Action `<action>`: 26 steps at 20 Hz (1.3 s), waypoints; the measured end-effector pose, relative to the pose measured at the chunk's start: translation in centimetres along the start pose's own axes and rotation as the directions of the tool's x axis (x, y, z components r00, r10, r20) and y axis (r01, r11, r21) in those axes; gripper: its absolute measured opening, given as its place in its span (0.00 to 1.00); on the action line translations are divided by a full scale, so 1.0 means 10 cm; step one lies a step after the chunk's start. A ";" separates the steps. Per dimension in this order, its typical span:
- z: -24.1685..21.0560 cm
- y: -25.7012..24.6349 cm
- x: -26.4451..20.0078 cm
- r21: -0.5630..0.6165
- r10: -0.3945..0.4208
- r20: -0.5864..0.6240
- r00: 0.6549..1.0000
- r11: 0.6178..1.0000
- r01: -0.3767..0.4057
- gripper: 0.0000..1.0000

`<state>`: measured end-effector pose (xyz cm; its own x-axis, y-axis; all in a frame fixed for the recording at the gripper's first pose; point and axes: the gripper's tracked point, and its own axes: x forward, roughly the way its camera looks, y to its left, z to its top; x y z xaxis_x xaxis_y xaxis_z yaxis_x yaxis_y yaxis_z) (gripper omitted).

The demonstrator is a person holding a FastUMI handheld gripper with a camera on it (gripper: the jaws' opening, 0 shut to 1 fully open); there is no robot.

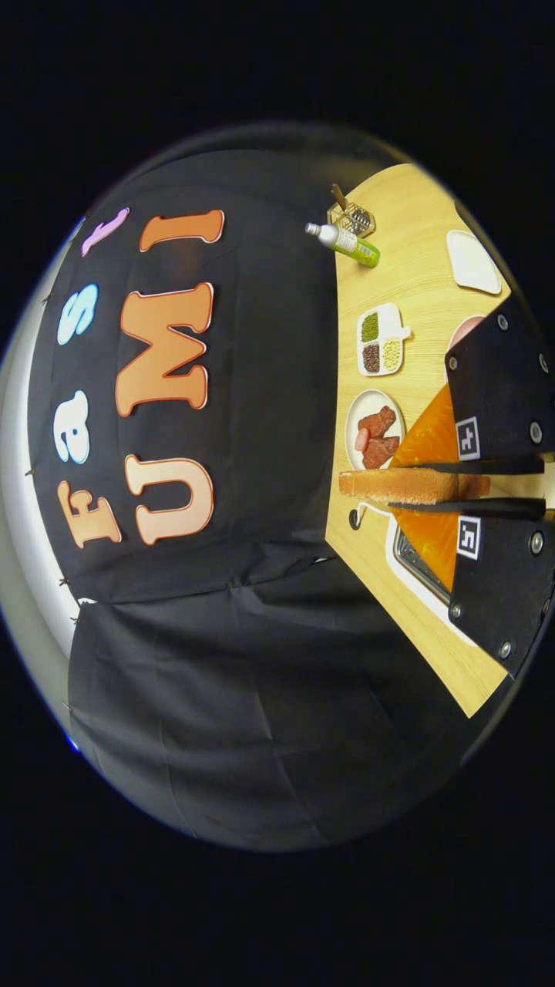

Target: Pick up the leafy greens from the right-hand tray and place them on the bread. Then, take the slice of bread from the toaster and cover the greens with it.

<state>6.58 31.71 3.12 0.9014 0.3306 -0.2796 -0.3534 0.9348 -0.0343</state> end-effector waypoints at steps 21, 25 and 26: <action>-1.43 -1.09 0.16 0.184 0.006 -0.210 0.978 0.982 0.034 0.12; -1.52 -1.23 0.16 0.219 0.024 -0.229 0.973 0.975 0.028 0.17; -1.53 -1.27 0.17 0.222 0.019 -0.233 0.972 0.975 0.034 0.18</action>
<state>8.73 18.41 -11.63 0.8115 0.3086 -0.4963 -0.2580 0.9512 0.1695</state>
